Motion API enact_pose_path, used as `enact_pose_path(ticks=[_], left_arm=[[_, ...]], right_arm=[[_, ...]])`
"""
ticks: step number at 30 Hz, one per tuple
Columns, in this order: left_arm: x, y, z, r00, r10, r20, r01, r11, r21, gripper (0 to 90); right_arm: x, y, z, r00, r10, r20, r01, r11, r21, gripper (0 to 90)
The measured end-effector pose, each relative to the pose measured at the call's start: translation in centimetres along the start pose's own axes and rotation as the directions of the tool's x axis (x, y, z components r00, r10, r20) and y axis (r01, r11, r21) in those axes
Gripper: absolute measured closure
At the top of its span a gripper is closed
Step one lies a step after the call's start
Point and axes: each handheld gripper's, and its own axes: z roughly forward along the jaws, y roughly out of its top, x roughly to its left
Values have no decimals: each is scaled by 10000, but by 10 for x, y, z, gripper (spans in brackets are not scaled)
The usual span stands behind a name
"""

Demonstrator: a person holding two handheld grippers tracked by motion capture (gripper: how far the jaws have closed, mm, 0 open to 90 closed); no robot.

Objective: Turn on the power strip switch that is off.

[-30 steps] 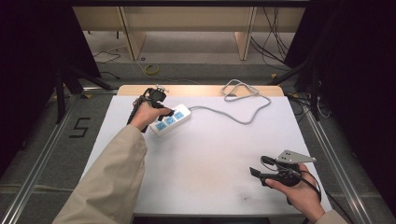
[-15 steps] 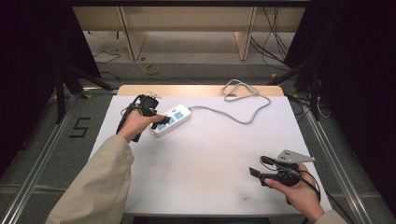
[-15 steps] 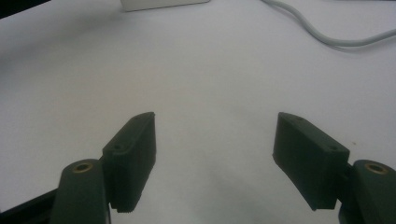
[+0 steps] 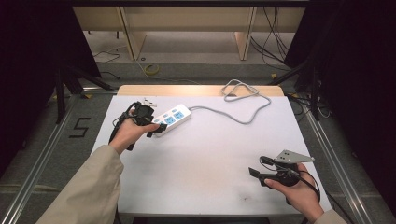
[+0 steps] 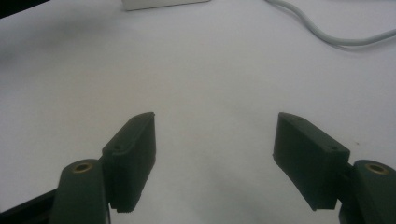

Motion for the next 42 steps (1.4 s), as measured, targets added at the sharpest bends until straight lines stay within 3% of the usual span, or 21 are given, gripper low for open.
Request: enact_pose_path(ticks=[11, 23, 29, 42], left_arm=[[-12, -18, -14, 9986, 329, 406, -315, 9989, -343, 260], [-26, -41, -21, 9965, 627, 557, -585, 9955, -741, 243], [-31, -52, -26, 9932, 798, 852, -738, 9947, -718, 226], [-41, -81, -33, 9933, 934, 688, -850, 9896, -1157, 197]], right_arm=[[0, 0, 0, 10000, 18, -24, -18, 10000, -3, 303], [-1, 0, 1, 10000, 25, -92, -24, 10000, 31, 303], [0, 0, 2, 9999, 14, -133, -13, 10000, 52, 298], [0, -1, 3, 9997, -27, -244, 30, 9999, 114, 291]])
